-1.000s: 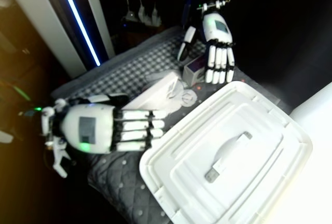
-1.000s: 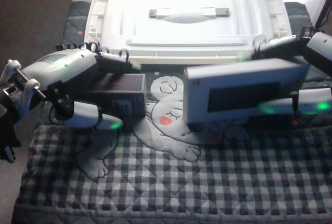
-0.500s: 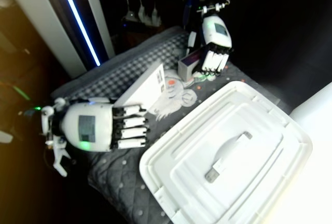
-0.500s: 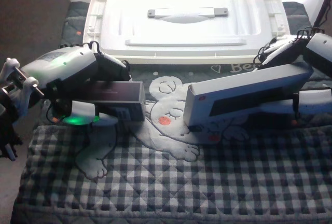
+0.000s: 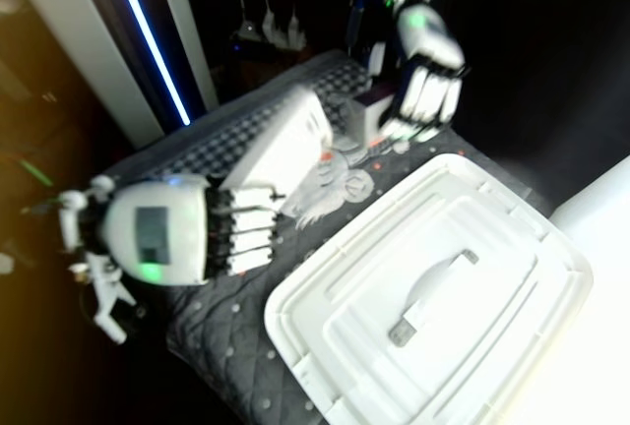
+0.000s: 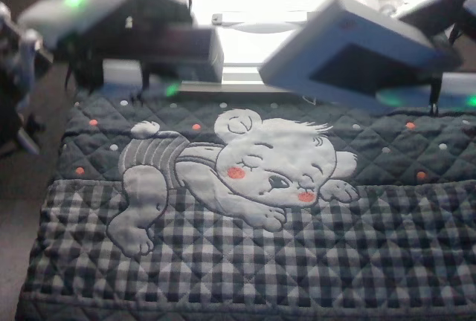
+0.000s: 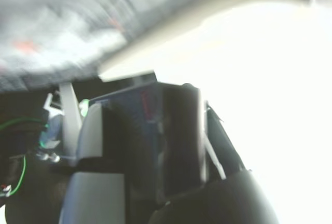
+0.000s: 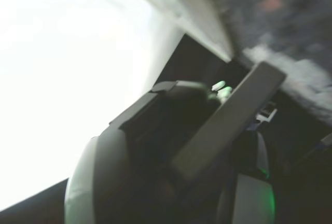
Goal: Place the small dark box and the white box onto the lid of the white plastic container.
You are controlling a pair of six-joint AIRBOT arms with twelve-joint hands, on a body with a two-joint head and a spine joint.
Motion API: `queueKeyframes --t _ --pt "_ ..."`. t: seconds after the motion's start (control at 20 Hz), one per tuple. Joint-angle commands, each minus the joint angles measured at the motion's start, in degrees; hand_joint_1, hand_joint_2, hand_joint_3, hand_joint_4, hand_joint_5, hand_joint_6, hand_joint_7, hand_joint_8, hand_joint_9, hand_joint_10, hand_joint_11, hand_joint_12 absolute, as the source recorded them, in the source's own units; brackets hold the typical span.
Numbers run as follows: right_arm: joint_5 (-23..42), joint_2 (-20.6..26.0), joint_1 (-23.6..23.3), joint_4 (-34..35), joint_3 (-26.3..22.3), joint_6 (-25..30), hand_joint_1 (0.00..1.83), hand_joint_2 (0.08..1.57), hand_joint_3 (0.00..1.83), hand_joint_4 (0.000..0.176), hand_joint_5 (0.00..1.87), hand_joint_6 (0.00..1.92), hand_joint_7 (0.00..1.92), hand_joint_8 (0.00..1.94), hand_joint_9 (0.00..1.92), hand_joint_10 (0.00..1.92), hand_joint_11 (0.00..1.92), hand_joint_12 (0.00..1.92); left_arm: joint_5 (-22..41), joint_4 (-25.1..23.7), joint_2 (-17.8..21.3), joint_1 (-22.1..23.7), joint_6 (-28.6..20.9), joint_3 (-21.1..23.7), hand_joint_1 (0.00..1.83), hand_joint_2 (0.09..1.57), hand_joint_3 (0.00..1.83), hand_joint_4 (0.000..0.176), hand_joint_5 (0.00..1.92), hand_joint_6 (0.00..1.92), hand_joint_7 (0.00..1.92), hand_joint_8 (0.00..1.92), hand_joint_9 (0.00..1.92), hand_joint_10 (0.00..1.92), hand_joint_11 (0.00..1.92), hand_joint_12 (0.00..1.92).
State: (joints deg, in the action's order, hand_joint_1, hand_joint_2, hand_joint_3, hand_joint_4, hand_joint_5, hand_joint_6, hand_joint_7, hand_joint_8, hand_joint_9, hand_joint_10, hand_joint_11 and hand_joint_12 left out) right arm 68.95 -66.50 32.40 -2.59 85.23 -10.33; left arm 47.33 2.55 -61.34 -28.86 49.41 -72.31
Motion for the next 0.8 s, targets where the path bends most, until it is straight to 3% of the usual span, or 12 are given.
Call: queueKeyframes --t 0.0,0.1,0.15,0.2,0.35,0.45,0.5,0.55,0.6,0.65,0.7,0.75 --pt "6.96 0.98 -1.29 2.10 0.41 -0.24 1.30 1.02 0.00 0.000 1.14 0.53 1.29 0.66 1.28 0.77 1.05 1.45 7.01 -0.39 -0.42 1.62 -0.25 -0.55 1.19 1.16 0.00 0.010 0.87 1.09 0.89 1.20 0.91 0.57 0.67 1.13" --pt "6.89 1.42 -4.35 1.70 0.44 -3.81 1.29 1.03 0.00 0.000 1.11 0.60 1.26 0.70 1.23 0.82 1.01 1.48 5.16 -2.92 -2.18 5.68 0.25 -2.92 1.21 1.14 0.00 0.000 0.89 1.04 0.96 1.11 0.98 0.54 0.70 1.20" --pt "6.74 1.59 -5.79 1.28 0.44 -5.80 1.21 1.05 0.00 0.000 1.12 0.70 1.23 0.71 1.18 1.12 1.02 1.64 3.87 -3.90 -3.40 7.75 0.70 -4.47 1.21 1.15 0.00 0.000 0.88 1.04 0.96 1.13 0.97 0.59 0.64 1.28" --pt "6.58 1.75 -7.19 0.85 0.42 -7.21 1.27 1.05 0.00 0.000 1.11 0.59 1.18 0.89 1.13 1.09 0.96 1.59 2.63 -4.76 -4.53 9.98 1.29 -5.80 1.20 1.15 0.00 0.000 0.85 1.09 0.95 1.14 0.95 0.63 0.44 1.26" --pt "4.39 2.42 -12.20 -1.40 0.15 -9.96 1.27 1.06 0.00 0.000 1.00 0.81 1.19 0.79 1.18 0.78 1.01 1.31 -1.41 -7.44 -6.33 17.16 3.68 -7.91 1.21 1.17 0.00 0.000 0.82 1.11 0.92 1.22 0.83 1.01 0.54 1.56" --pt "-0.03 2.48 -17.11 -3.58 0.53 -9.97 1.28 1.07 0.00 0.000 1.05 0.69 1.13 0.93 1.20 0.65 0.96 1.33 -5.29 -9.34 -7.04 23.28 6.60 -7.92 1.33 1.14 0.00 0.000 0.80 1.14 0.94 1.07 0.95 1.10 0.70 1.18" --pt "-3.17 2.45 -19.71 -4.95 1.30 -9.97 1.28 1.08 0.00 0.000 1.05 0.67 1.10 1.01 1.15 0.69 0.86 1.36 -7.14 -9.83 -7.47 25.99 7.87 -7.93 1.21 1.18 0.00 0.000 0.78 1.23 0.92 1.13 0.89 0.78 0.67 1.10" --pt "-6.89 1.20 -22.73 -6.42 2.61 -9.97 1.26 1.11 0.00 0.000 0.96 0.80 1.03 1.12 1.06 0.71 0.76 1.33 -9.24 -9.83 -7.90 28.29 9.87 -7.98 1.21 1.20 0.00 0.000 0.76 1.15 0.87 1.32 0.92 1.09 0.77 1.46" --pt "-11.22 -0.67 -25.70 -7.90 4.95 -9.70 1.36 1.12 0.01 0.000 0.90 0.84 0.97 1.10 0.99 1.13 0.74 1.29 -12.22 -8.96 -8.71 30.09 12.49 -8.59 1.17 1.22 0.00 0.000 0.73 1.25 0.84 1.34 0.79 1.03 0.60 1.46" --pt "-13.50 -1.72 -26.38 -8.20 6.26 -9.43 1.30 1.10 0.00 0.000 0.73 0.37 0.72 0.48 0.67 0.66 0.45 1.16 -14.34 -7.31 -9.68 30.79 14.52 -9.40 1.17 1.15 0.00 0.024 0.52 0.64 0.47 0.53 0.44 0.46 0.12 1.19" --pt "-13.50 -1.72 -26.38 -8.20 6.26 -9.43 1.20 1.05 0.00 0.027 0.36 0.09 0.31 0.12 0.26 0.21 0.09 0.75 -14.54 -7.12 -9.68 30.79 14.73 -9.50 1.20 1.06 0.00 0.090 0.35 0.21 0.16 0.14 0.13 0.13 0.02 0.54" --pt "-15.60 -2.65 -26.42 -8.10 7.69 -9.42 1.17 1.02 0.00 0.100 0.17 0.03 0.11 0.04 0.10 0.06 0.02 0.36 -16.63 -4.65 -11.16 31.06 16.99 -10.97 1.15 1.02 0.00 0.139 0.26 0.06 0.03 0.03 0.03 0.03 0.00 0.17"
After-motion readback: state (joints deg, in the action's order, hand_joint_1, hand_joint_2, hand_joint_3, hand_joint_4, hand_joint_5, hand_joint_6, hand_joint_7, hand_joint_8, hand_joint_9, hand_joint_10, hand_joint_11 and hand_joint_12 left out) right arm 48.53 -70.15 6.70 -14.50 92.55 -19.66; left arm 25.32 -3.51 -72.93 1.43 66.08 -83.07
